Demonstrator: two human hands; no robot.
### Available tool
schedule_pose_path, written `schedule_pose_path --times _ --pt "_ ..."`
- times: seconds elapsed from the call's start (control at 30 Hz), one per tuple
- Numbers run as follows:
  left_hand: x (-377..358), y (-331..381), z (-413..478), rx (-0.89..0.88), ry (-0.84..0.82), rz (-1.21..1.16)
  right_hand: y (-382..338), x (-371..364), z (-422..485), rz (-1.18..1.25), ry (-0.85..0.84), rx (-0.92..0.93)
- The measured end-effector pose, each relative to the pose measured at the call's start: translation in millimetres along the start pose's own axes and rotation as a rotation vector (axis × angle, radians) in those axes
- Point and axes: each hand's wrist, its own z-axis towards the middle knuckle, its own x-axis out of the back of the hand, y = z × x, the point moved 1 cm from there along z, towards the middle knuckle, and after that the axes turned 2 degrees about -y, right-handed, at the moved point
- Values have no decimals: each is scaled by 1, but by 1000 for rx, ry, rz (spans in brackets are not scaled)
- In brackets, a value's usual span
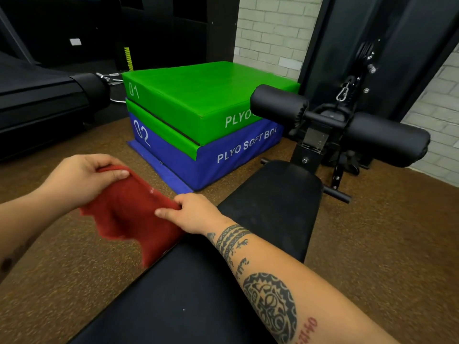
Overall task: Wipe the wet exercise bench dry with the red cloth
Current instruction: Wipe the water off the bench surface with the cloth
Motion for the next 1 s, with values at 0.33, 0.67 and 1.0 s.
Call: schedule_pose_path --times 0.33,0.67,1.0 --pt "-4 -1 5 314 90 -277 -26 13 19 451 329 -209" --pt "-49 32 -6 447 -233 -1097 -68 14 0 1057 -167 -25" --pt "-87 103 7 241 -257 -1043 -10 52 1 1096 213 -166"
